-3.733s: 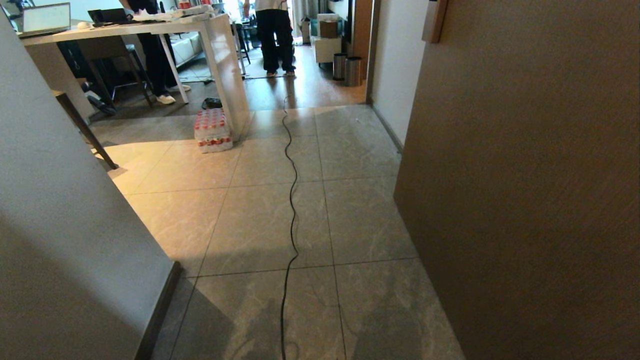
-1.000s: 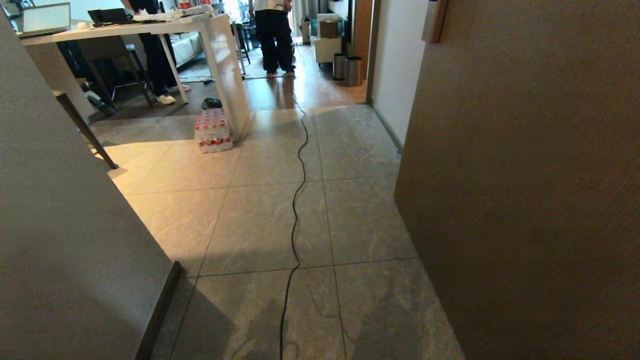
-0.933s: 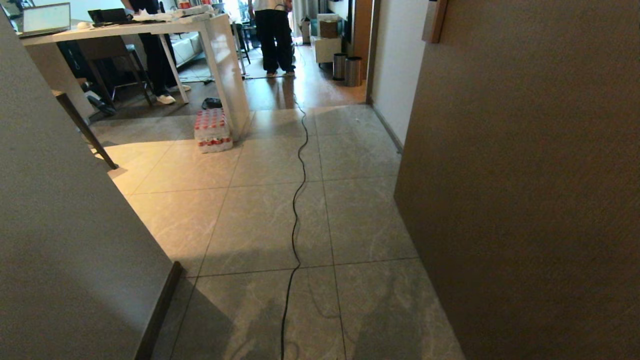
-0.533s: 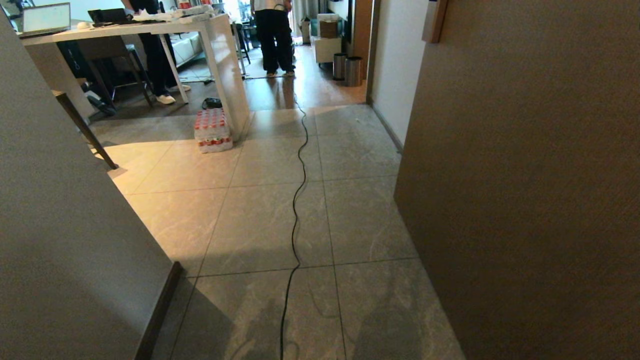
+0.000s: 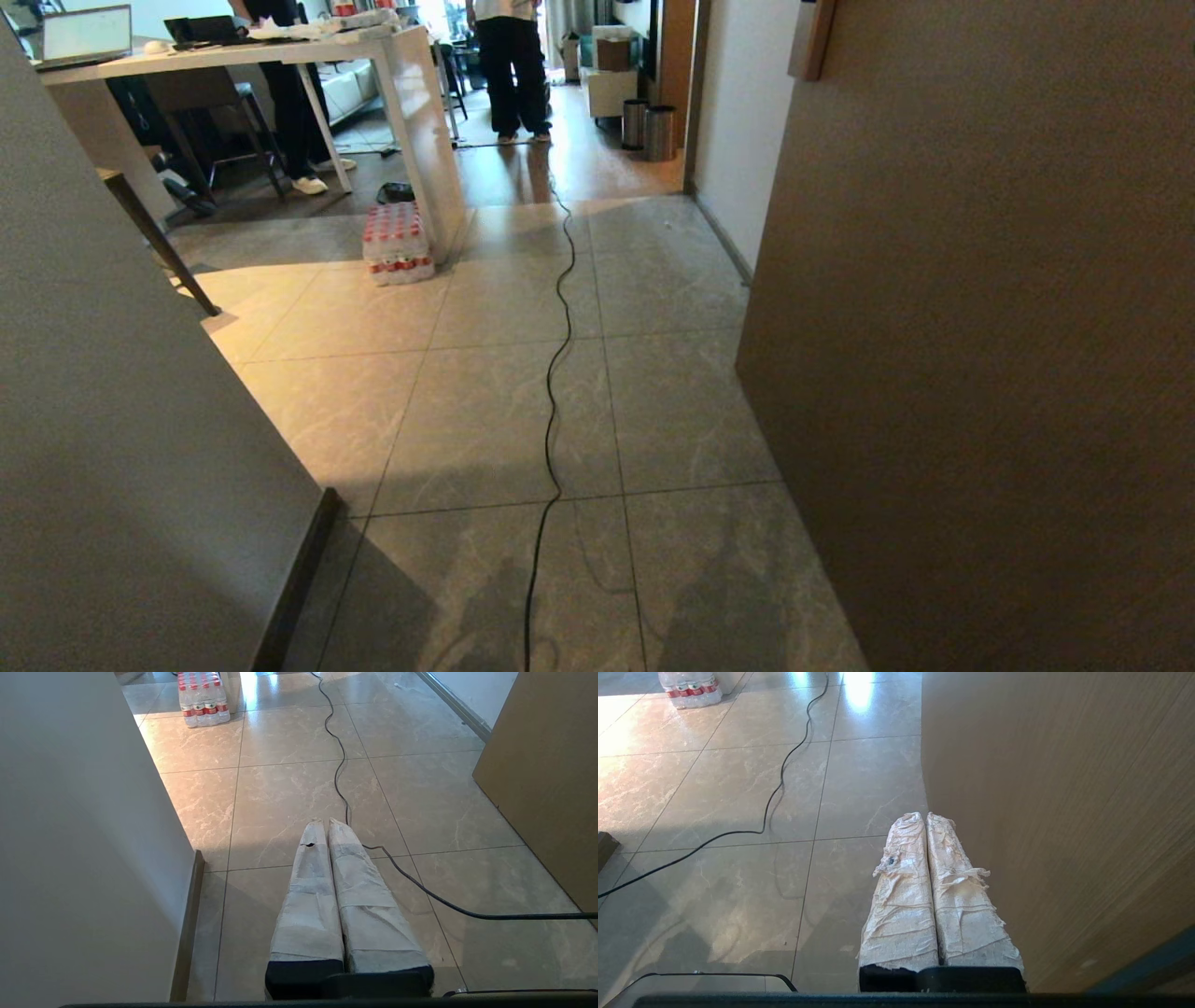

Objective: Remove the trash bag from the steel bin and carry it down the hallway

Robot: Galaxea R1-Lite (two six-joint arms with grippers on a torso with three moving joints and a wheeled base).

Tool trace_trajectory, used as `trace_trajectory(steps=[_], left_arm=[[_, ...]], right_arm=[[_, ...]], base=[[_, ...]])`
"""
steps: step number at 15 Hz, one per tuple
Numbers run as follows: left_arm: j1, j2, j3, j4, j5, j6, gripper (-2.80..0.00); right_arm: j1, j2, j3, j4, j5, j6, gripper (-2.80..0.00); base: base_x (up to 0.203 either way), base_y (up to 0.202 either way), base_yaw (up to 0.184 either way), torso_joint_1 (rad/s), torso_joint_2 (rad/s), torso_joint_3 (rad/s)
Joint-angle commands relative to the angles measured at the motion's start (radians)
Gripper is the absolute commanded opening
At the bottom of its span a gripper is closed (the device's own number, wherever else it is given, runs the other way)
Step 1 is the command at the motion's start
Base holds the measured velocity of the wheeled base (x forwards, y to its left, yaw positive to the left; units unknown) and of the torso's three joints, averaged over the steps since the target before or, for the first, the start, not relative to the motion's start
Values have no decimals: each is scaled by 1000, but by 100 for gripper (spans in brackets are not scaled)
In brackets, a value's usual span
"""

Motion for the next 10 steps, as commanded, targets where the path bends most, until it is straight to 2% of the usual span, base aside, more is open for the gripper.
trace_trajectory(steps=[1,10], left_arm=[[0,0,12,0,0,0,-280],[0,0,11,0,0,0,-280]], right_arm=[[2,1,0,-1,0,0,-280],[0,1,0,0,0,0,-280]], base=[[0,0,0,0,0,0],[0,0,0,0,0,0]])
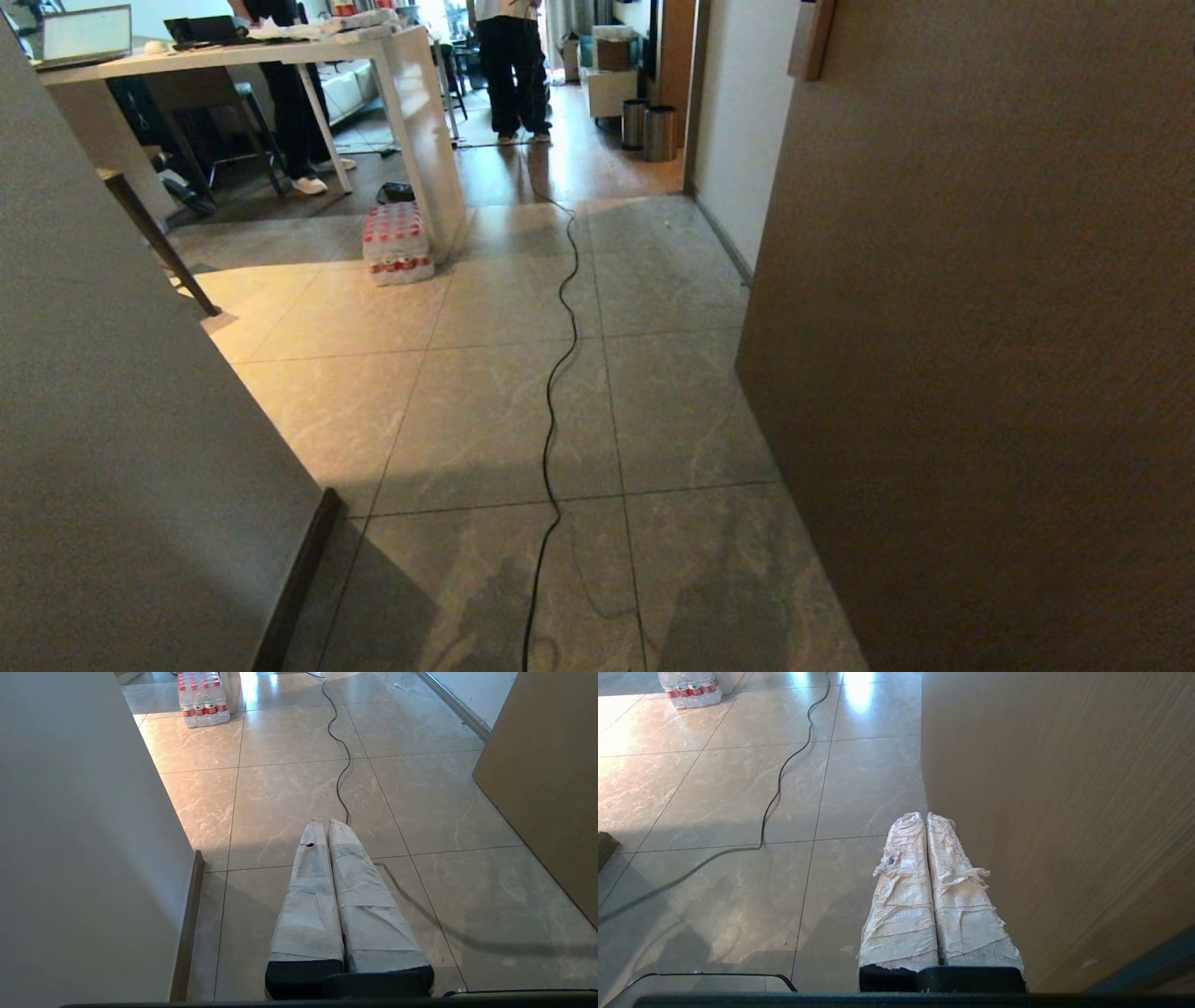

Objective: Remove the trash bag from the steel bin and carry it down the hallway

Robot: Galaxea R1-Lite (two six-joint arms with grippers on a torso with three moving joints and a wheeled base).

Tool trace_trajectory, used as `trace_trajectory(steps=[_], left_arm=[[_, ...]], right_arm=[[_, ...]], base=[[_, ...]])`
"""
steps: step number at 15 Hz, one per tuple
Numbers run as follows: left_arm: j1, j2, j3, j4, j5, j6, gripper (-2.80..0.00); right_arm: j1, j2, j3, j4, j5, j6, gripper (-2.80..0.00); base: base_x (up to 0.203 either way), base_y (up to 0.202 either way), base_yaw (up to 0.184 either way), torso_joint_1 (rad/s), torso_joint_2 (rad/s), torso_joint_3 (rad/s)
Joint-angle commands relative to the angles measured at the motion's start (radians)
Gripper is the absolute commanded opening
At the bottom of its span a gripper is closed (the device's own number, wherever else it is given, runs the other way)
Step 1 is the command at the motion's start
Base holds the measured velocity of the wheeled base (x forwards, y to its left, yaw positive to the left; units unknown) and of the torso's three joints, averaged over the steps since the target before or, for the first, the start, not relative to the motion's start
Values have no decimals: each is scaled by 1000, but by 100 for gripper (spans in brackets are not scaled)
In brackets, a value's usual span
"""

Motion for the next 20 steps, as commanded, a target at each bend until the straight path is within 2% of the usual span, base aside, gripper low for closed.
trace_trajectory(steps=[1,20], left_arm=[[0,0,12,0,1,0,-280],[0,0,12,0,1,0,-280]], right_arm=[[2,1,0,0,0,0,-280],[0,1,0,0,0,0,-280]], base=[[0,0,0,0,0,0],[0,0,0,0,0,0]])
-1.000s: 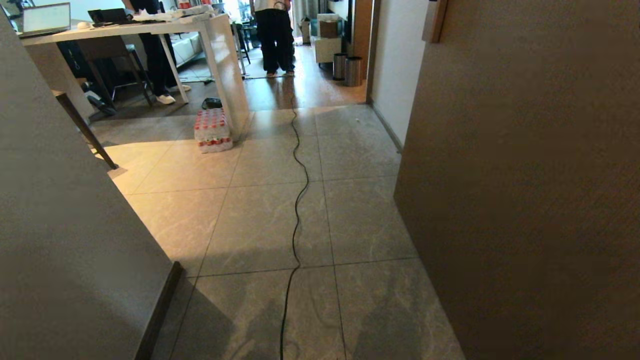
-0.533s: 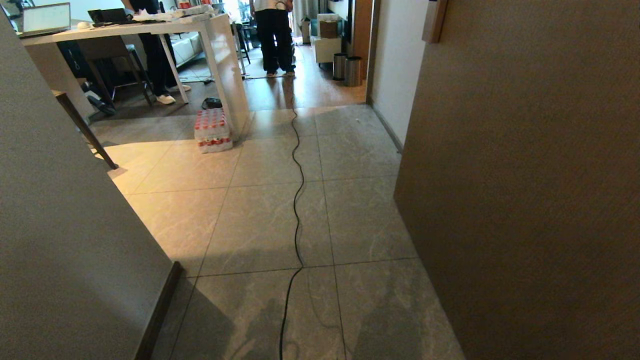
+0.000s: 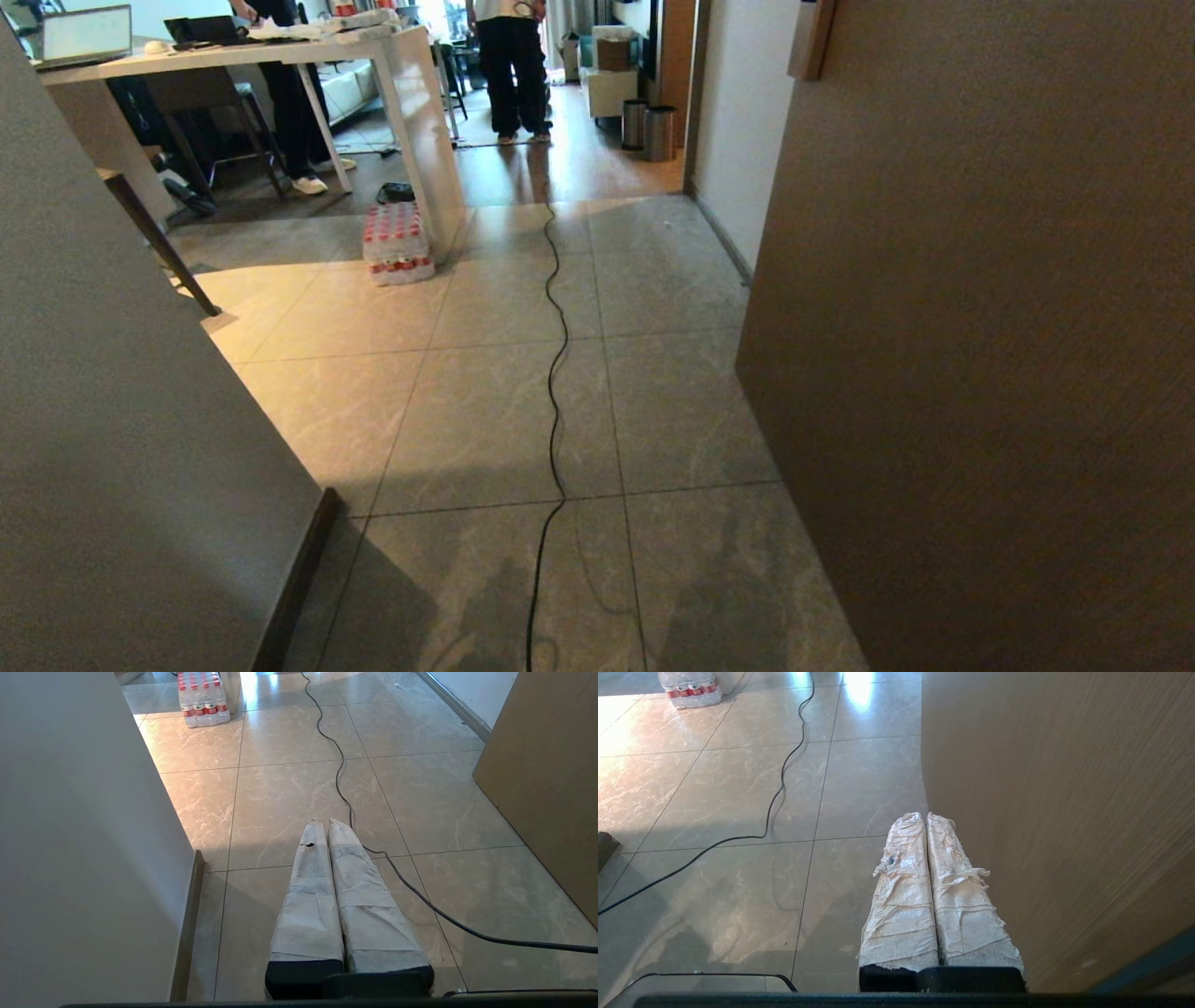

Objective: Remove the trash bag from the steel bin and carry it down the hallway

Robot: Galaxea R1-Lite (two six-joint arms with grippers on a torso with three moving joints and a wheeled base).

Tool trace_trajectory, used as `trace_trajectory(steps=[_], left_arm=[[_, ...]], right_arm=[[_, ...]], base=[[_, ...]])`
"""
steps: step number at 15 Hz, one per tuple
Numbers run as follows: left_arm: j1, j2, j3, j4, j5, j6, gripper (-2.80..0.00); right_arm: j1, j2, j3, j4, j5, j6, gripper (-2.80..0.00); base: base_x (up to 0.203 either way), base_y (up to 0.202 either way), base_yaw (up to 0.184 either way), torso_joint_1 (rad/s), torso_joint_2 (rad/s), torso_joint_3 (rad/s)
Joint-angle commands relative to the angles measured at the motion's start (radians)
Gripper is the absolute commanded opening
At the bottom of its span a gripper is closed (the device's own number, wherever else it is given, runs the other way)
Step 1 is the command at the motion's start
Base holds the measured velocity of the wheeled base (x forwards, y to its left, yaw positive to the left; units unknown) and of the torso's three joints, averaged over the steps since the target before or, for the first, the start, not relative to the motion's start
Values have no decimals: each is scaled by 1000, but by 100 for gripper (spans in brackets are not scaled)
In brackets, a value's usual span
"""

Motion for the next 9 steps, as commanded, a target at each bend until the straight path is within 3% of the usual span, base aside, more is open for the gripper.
trace_trajectory(steps=[1,9], left_arm=[[0,0,12,0,0,0,-280],[0,0,12,0,0,0,-280]], right_arm=[[0,1,0,0,0,0,-280],[0,1,0,0,0,0,-280]], base=[[0,0,0,0,0,0],[0,0,0,0,0,0]])
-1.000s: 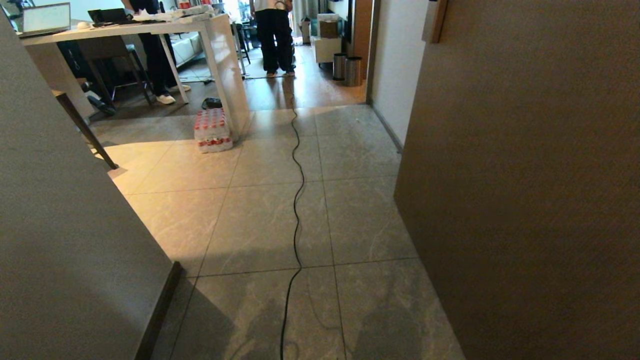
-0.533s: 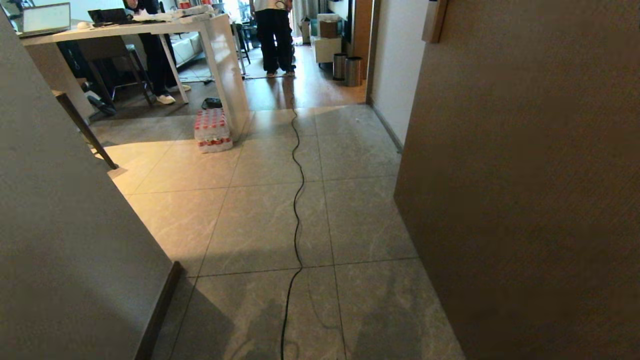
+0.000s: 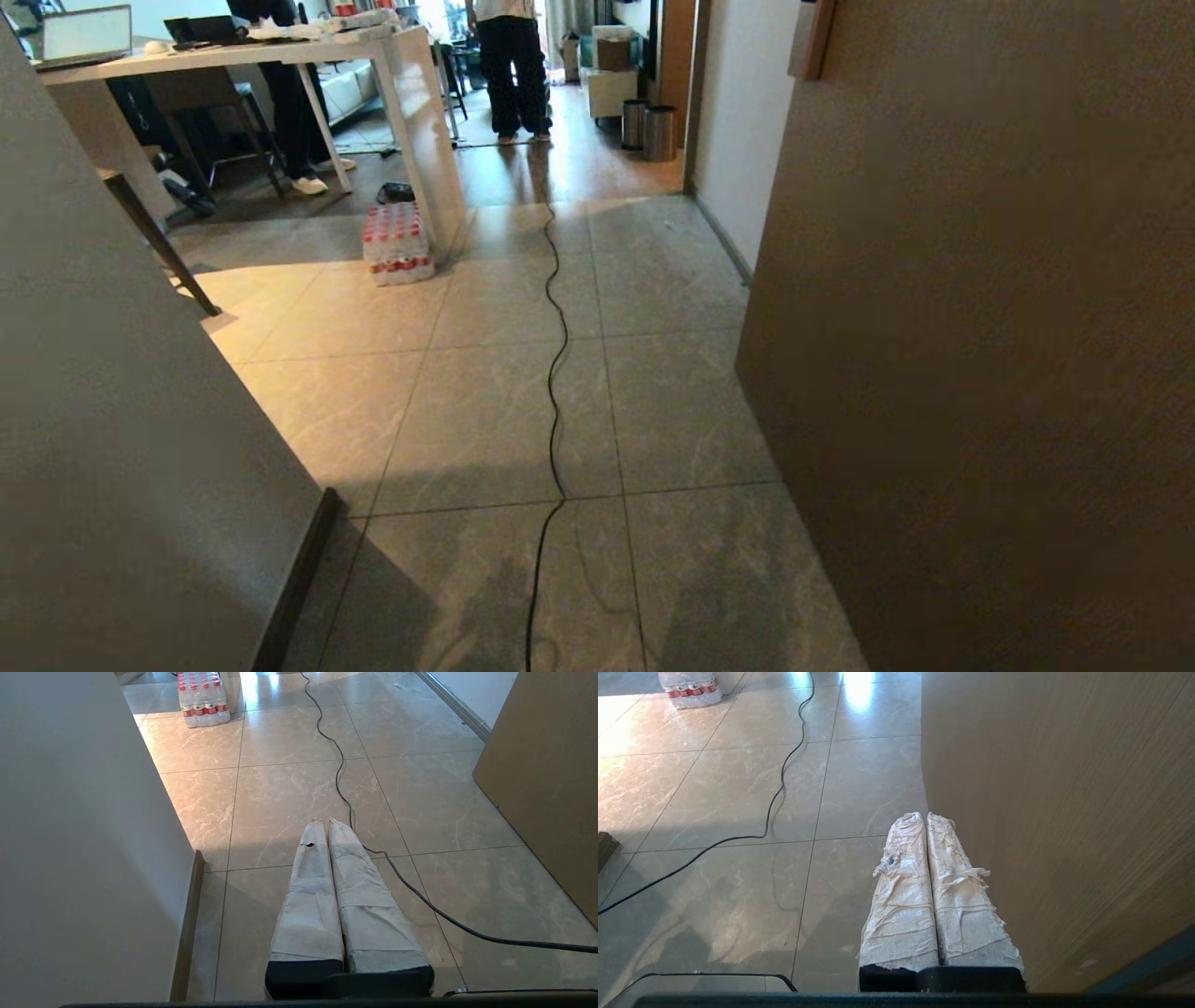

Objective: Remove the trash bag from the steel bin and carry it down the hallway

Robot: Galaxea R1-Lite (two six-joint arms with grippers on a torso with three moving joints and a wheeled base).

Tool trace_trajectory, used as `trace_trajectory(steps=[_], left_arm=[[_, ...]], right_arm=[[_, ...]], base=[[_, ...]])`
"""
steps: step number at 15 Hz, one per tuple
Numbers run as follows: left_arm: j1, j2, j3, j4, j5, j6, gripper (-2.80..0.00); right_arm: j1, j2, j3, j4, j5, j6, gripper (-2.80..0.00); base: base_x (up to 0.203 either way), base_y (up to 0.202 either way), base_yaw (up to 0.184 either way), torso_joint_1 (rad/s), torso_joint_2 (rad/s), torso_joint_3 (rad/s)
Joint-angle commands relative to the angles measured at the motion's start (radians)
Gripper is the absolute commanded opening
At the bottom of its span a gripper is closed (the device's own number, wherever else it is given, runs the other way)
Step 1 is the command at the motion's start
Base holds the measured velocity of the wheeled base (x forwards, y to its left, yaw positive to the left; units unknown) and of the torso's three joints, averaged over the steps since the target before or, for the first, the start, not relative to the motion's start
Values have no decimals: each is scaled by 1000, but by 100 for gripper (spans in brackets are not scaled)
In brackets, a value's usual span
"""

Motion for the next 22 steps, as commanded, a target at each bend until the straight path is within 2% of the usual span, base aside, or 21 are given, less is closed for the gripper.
trace_trajectory(steps=[1,22], left_arm=[[0,0,12,0,1,0,-280],[0,0,11,0,1,3,-280]], right_arm=[[0,1,0,0,0,0,-280],[0,1,0,0,0,0,-280]], base=[[0,0,0,0,0,0],[0,0,0,0,0,0]])
